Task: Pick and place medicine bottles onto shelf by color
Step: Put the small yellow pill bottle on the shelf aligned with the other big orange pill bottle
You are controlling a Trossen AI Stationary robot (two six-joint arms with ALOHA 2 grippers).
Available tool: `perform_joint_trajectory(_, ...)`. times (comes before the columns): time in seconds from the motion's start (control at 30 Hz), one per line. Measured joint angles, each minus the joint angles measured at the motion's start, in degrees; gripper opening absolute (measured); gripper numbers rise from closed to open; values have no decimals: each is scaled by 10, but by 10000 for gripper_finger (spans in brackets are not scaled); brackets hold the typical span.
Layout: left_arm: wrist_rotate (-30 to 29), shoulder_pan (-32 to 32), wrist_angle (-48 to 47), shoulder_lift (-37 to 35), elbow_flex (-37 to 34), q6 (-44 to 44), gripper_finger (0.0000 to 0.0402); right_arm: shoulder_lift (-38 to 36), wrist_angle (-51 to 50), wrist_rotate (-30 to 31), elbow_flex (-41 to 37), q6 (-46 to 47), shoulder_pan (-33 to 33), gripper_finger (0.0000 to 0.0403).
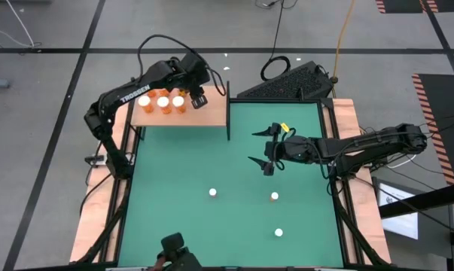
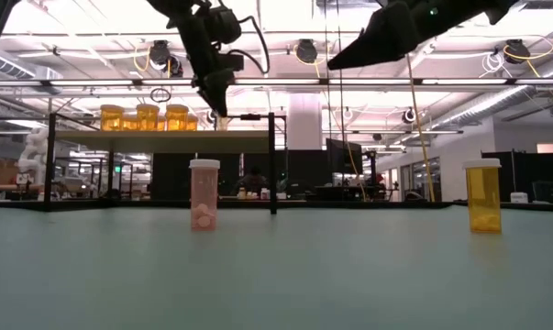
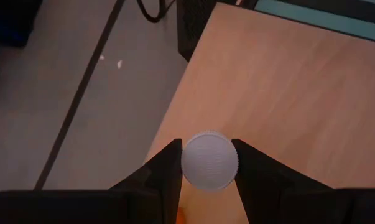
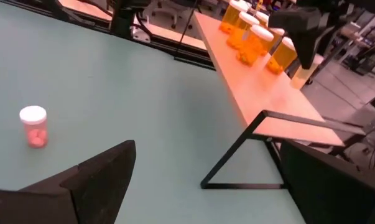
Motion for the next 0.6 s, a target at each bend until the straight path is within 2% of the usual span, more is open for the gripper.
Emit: perform_joint_trajectory(0.6, 14, 2, -21, 0, -2, -4, 134, 0, 23, 0, 0, -30, 0, 392)
